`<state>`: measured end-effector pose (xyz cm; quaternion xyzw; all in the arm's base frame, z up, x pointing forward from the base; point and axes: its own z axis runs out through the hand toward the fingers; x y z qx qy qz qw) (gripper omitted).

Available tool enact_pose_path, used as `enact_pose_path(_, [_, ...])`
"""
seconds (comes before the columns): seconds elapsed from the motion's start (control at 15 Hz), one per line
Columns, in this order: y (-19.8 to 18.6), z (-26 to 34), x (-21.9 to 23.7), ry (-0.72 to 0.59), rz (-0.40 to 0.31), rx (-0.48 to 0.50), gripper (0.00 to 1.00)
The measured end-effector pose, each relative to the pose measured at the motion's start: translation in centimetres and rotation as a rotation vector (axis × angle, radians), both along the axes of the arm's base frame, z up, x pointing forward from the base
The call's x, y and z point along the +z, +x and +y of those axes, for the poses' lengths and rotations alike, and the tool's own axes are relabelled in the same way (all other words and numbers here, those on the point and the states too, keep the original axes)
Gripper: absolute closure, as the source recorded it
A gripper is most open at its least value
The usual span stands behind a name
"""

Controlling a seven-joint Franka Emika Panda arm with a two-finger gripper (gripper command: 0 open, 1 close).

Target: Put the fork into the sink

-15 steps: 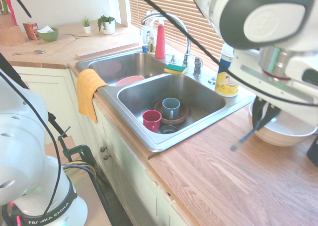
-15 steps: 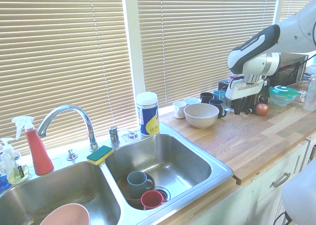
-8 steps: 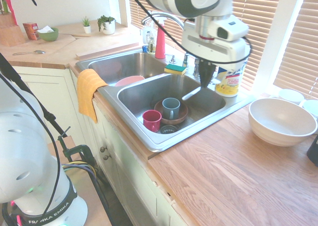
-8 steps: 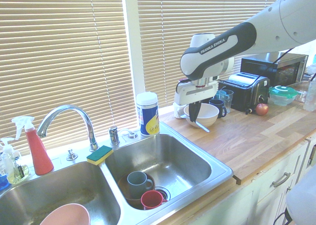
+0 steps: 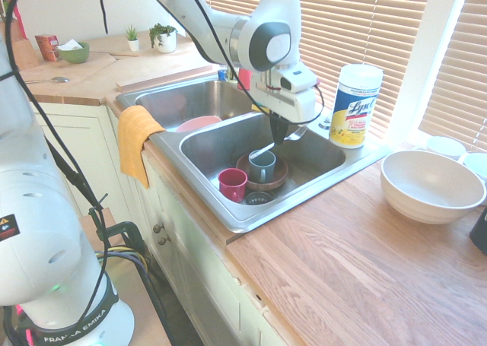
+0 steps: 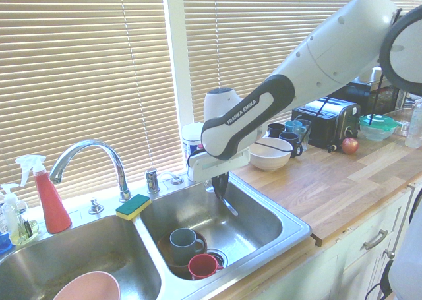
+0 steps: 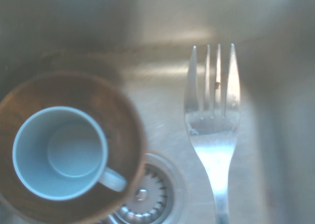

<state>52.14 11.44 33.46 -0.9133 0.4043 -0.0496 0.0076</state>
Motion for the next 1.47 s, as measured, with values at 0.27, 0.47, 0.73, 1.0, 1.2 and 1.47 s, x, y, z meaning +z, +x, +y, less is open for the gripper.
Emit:
enact_pose_path(0.27, [0.4, 1.3, -6.0, -0.01, 0.026, -0.017, 1.0])
enact_pose_path(0.47, [0.8, 1.0, -8.8, -0.011, 0.038, -0.021, 1.0])
enact_pose_path(0.73, [0.8, 0.1, -12.9, -0.016, 0.062, -0.022, 1.0])
enact_pose_path(1.0, [0.7, 0.1, -14.9, -0.003, 0.066, -0.003, 0.0])
enact_pose_path(1.2, [0.5, 0.1, -16.2, 0.01, 0.074, 0.009, 0.0])
enact_pose_path(1.47, [0.4, -0.3, -17.3, 0.01, 0.08, 0.009, 0.0])
